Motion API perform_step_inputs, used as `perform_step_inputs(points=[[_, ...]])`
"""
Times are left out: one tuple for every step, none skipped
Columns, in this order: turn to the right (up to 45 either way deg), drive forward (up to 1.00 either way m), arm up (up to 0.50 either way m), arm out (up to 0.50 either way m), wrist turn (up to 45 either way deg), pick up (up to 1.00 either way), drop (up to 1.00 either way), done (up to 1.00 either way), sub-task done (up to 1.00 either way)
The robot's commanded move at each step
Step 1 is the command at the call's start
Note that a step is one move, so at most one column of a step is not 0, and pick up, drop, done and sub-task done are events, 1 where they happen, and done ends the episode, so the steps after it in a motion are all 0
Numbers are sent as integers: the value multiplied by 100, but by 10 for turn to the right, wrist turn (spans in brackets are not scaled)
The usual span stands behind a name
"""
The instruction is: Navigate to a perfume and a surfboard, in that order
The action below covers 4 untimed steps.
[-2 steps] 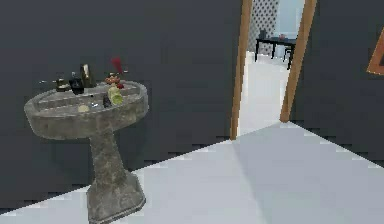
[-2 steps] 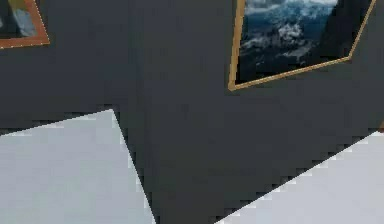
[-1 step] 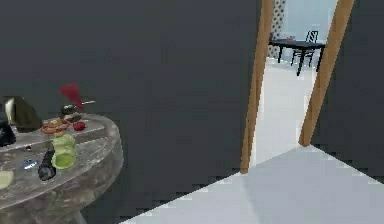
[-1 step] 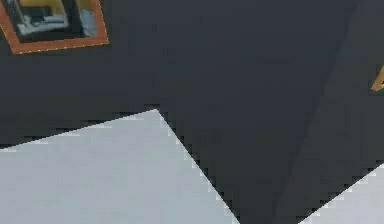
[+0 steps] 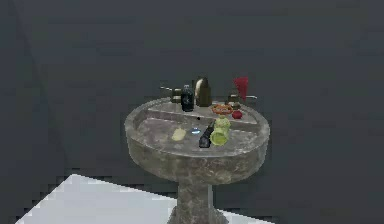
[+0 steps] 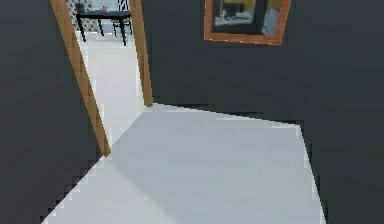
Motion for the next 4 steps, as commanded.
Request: perform_step_inputs(points=[[0, 0, 0, 0, 0, 0, 0, 0, 100], [-450, 0, 0, 0, 0, 0, 0, 0, 0], [-450, 0, 0, 0, 0, 0, 0, 0, 0], [-420, 0, 0, 0, 0, 0, 0, 0, 0]])
